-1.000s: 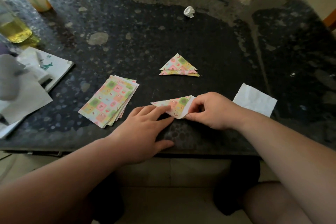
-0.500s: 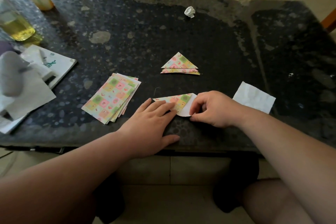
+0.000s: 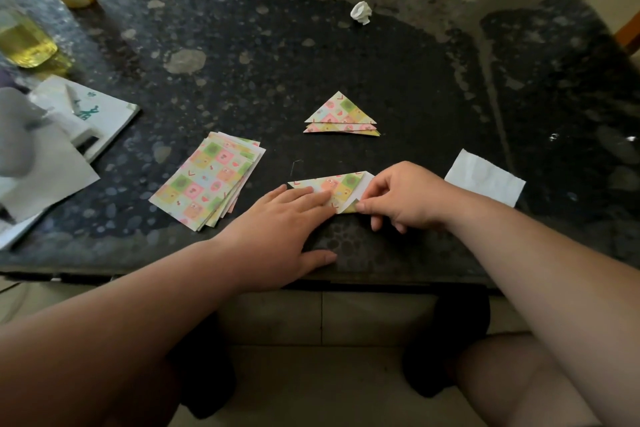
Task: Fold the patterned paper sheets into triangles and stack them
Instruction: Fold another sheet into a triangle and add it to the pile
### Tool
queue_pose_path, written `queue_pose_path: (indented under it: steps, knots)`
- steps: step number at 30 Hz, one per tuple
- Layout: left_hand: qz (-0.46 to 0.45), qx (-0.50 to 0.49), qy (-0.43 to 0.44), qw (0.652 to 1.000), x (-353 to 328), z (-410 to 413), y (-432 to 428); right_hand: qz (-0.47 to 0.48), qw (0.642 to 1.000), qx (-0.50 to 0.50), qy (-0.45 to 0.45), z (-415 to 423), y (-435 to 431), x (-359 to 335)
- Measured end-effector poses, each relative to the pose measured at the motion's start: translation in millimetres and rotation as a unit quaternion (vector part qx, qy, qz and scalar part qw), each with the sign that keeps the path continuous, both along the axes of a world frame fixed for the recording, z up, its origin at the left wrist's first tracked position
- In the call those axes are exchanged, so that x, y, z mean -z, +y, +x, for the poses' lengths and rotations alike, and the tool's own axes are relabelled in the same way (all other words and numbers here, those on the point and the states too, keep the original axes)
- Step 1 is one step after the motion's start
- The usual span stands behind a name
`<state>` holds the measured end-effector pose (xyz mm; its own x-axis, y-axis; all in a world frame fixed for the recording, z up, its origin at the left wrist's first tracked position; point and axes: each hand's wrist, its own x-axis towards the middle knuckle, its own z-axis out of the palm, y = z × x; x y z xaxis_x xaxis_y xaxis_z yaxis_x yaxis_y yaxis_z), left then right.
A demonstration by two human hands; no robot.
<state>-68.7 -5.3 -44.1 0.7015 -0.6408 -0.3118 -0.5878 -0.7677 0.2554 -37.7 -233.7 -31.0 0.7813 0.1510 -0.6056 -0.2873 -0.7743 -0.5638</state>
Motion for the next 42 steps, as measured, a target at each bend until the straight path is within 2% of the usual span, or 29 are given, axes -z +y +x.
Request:
queue_pose_path:
  steps: [5, 7, 15, 20, 29, 36, 42]
  knots:
    - [-0.066, -0.023, -0.050, 0.996, 5.4, 3.1, -0.4, 0.004, 0.999, 0.037, 0.022, 2.3, 3.8, 0.1]
    - [-0.079, -0.030, -0.044, 0.995, 6.4, 11.1, -4.6, 0.004, 0.999, 0.040, 0.026, 2.9, 4.0, -0.5]
    - [-0.005, 0.023, 0.030, 0.999, 15.5, 26.9, -28.0, 0.023, 0.999, 0.038, 0.017, 0.8, 0.6, 1.8]
    - [-0.029, 0.028, 0.053, 0.998, 14.1, 27.1, -20.6, 0.033, 0.999, 0.035, 0.026, 2.3, -2.4, 4.6]
    - [-0.020, 0.043, 0.017, 0.999, 5.2, 6.7, 16.9, 0.020, 0.998, 0.043, 0.030, 2.4, 0.3, 0.4]
    - [-0.052, 0.020, -0.001, 0.998, 1.9, 5.0, 13.5, -0.002, 0.996, 0.076, 0.037, 5.1, 8.7, 0.5]
    - [-0.027, 0.023, -0.031, 0.999, 5.2, -3.4, 7.6, -0.007, 0.994, 0.098, 0.042, 6.6, 10.0, 2.2]
